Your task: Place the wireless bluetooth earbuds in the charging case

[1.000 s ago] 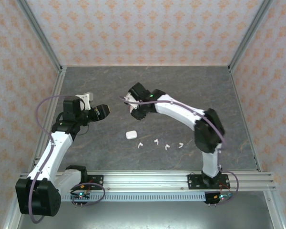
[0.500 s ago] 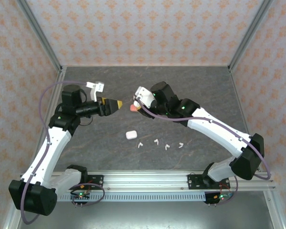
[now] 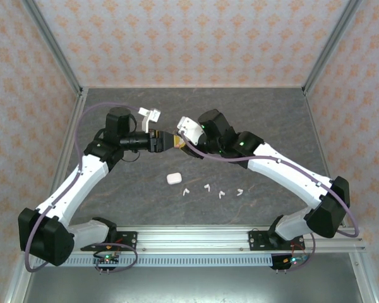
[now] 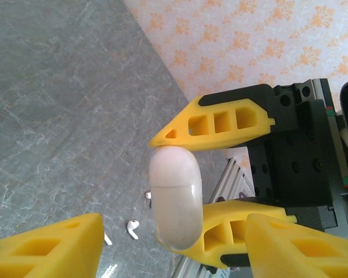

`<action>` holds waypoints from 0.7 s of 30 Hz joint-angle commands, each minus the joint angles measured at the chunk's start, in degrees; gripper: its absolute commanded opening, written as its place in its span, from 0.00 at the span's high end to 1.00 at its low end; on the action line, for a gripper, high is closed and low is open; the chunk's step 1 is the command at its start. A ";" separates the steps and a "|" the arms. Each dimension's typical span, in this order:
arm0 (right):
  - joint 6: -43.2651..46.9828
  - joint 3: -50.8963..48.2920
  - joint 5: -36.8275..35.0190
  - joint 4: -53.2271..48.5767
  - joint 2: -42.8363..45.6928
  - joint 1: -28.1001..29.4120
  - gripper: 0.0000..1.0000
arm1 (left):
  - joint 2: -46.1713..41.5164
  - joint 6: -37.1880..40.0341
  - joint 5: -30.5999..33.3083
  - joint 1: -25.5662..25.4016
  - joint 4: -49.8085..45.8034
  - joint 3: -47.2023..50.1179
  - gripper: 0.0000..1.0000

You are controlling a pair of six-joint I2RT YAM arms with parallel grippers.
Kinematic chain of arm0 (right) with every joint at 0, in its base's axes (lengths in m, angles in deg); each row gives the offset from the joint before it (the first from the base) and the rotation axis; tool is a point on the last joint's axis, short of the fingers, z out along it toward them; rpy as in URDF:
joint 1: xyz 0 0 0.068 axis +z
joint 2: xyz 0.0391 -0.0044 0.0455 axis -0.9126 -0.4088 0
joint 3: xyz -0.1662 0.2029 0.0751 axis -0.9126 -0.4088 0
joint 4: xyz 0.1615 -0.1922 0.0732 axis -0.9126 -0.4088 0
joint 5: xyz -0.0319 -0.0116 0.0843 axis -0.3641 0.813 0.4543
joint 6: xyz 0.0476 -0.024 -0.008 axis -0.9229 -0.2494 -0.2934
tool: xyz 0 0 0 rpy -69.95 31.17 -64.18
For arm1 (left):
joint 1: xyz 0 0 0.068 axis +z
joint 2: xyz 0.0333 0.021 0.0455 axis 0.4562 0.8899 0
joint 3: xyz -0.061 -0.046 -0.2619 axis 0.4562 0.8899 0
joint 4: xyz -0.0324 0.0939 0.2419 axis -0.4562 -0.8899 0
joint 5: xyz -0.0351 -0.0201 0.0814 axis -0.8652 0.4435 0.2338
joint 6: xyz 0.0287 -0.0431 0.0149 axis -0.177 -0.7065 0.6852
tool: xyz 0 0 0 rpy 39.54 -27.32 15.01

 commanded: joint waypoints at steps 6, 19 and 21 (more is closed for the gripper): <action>-0.24 0.96 1.36 -0.27 -0.51 0.27 0.66 | 1.65 -0.93 -1.40 -1.11 2.55 -2.01 0.47; -0.62 0.84 0.66 -0.35 -1.11 0.27 0.66 | 3.12 3.66 -4.28 -1.75 -2.69 -3.06 0.68; -1.05 0.93 0.65 -0.45 -1.09 0.27 0.65 | 3.20 4.31 -4.53 -1.75 -3.38 -3.23 0.72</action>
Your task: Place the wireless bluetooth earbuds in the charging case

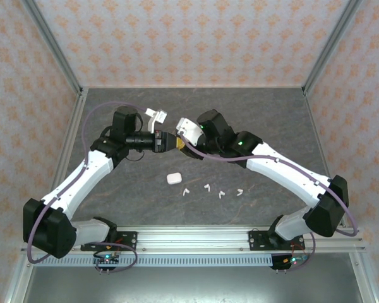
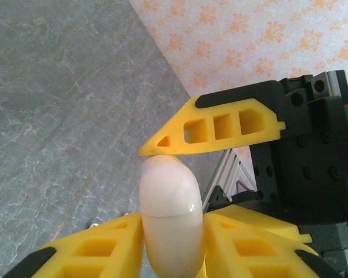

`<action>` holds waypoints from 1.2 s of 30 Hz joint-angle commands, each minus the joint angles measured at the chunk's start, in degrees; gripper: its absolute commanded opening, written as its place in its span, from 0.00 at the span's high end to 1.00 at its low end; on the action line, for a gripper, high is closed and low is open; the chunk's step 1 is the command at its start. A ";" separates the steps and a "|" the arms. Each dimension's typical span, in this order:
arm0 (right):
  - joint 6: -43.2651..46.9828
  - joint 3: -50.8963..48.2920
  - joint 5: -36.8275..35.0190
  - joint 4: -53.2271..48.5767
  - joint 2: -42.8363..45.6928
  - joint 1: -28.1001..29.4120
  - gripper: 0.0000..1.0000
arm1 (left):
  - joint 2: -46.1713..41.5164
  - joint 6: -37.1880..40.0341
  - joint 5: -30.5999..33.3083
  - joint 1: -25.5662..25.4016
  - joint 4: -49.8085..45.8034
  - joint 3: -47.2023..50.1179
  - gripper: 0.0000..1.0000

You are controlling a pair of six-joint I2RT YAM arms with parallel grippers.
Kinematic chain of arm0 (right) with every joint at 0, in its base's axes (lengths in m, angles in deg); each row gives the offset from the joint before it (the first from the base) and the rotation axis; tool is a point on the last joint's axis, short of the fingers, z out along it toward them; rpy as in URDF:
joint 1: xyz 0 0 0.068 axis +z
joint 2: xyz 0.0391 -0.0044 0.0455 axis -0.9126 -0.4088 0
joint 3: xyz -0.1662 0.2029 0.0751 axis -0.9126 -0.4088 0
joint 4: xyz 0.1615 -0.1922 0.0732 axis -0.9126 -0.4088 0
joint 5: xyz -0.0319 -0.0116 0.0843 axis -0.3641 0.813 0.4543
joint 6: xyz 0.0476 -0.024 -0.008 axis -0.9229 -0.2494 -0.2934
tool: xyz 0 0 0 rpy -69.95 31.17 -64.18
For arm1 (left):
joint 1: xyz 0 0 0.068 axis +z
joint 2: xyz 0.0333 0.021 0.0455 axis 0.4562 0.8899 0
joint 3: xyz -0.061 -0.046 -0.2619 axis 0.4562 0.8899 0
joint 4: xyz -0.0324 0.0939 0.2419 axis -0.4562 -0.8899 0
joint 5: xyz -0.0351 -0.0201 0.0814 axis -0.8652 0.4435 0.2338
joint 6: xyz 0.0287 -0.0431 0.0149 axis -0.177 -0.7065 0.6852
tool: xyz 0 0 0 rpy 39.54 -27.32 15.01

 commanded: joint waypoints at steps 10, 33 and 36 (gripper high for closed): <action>-3.45 1.02 1.95 -2.42 0.35 0.27 0.47 | -0.49 2.56 -1.31 -0.68 0.23 -1.63 0.78; -34.25 -16.33 33.21 24.81 12.15 -17.57 0.15 | -7.88 9.35 5.45 -1.57 22.96 9.83 0.84; -34.69 -15.41 32.92 24.74 10.53 -17.56 0.17 | -8.48 10.24 5.07 -1.80 22.69 10.02 0.85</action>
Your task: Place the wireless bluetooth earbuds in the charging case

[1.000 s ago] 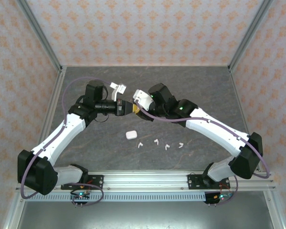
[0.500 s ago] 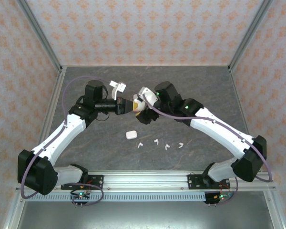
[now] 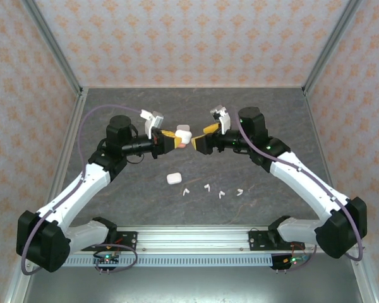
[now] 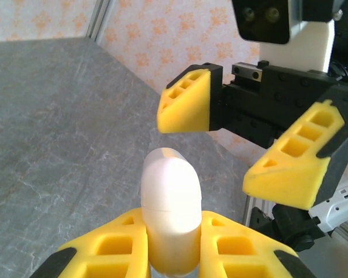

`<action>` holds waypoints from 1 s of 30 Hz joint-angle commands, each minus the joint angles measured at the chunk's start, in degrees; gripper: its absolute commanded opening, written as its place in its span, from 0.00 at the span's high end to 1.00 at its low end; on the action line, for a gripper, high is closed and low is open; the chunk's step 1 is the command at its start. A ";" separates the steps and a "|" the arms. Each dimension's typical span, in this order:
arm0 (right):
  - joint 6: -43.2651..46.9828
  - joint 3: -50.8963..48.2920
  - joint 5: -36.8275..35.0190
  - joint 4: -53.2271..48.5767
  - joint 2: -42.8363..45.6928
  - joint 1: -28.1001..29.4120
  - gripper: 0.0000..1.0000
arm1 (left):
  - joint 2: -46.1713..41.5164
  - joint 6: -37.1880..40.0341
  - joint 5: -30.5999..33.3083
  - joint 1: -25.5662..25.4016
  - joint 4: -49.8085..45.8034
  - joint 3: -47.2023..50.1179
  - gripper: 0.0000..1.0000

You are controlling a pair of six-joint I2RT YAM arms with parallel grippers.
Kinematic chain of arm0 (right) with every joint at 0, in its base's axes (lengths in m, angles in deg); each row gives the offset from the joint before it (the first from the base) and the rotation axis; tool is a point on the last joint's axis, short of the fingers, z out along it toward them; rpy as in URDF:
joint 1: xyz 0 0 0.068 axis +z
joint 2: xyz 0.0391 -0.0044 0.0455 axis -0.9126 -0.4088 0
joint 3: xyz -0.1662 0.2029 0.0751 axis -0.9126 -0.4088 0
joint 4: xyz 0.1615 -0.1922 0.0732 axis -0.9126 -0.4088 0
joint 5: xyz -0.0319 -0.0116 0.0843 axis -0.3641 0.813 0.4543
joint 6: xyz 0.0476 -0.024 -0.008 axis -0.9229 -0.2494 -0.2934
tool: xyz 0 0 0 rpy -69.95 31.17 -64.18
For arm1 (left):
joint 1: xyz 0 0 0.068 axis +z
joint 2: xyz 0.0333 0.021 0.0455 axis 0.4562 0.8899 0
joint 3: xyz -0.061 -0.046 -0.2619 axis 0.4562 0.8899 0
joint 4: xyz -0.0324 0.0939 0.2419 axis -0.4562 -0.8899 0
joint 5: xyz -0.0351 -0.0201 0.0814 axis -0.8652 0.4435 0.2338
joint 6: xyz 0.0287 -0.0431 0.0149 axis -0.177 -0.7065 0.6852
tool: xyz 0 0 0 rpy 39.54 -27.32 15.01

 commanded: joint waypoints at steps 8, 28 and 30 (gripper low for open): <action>-2.15 3.09 -0.61 3.70 -3.24 -0.08 0.22 | -1.49 4.09 -0.59 -1.13 2.55 0.06 0.85; -0.21 8.12 -2.87 -1.65 -6.29 -0.71 0.25 | -0.82 7.50 -0.86 -1.79 -0.21 -0.95 0.87; -0.12 8.35 -2.78 -2.40 -6.26 -0.77 0.25 | -0.75 7.72 -0.86 -1.79 -0.27 -0.91 0.87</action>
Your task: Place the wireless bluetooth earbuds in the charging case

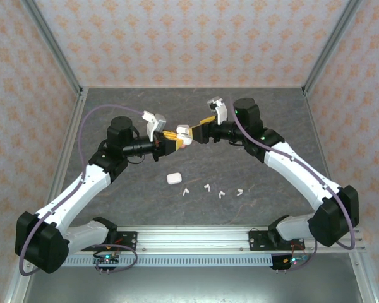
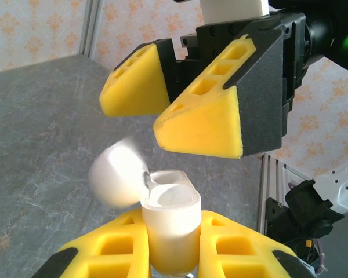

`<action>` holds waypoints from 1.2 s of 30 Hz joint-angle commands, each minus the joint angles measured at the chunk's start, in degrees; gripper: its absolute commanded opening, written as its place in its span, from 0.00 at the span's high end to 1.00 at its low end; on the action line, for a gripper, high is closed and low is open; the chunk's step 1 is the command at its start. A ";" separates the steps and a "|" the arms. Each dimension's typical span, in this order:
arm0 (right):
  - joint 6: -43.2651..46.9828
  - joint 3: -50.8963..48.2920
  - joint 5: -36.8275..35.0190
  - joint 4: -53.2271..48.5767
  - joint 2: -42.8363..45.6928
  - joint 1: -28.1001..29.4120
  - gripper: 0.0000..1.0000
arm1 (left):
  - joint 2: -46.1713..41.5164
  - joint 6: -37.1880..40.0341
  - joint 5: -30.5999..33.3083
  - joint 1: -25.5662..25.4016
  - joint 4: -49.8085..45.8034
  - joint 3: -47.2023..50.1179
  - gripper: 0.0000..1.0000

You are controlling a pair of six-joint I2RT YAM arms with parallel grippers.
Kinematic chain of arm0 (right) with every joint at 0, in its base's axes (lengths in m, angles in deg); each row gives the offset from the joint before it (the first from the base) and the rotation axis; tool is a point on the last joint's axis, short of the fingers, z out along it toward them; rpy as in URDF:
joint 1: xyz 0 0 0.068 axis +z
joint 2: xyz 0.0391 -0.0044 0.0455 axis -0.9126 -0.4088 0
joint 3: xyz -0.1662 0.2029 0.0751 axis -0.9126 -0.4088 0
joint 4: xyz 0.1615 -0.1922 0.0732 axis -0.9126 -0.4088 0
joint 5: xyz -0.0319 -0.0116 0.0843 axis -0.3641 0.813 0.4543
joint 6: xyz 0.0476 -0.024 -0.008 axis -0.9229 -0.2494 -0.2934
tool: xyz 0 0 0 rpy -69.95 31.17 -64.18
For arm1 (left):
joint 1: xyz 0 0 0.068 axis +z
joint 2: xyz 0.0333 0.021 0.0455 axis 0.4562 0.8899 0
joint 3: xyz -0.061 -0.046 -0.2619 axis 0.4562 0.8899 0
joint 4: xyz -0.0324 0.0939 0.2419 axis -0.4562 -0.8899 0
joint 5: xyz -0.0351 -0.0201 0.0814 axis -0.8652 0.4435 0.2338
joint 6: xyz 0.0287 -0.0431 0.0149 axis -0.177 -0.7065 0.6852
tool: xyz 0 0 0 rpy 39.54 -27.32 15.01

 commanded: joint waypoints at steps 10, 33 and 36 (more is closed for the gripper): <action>0.66 2.27 -0.16 -3.24 2.22 -0.86 0.25 | -0.74 3.45 0.43 -0.50 -1.80 -0.67 0.88; -14.83 -17.84 -23.02 -27.70 11.70 0.86 0.47 | -7.10 6.31 4.11 -1.09 2.38 4.52 0.97; -15.59 -20.95 -23.08 -25.77 9.07 2.98 0.49 | -7.01 6.56 4.07 -1.23 2.34 4.13 0.97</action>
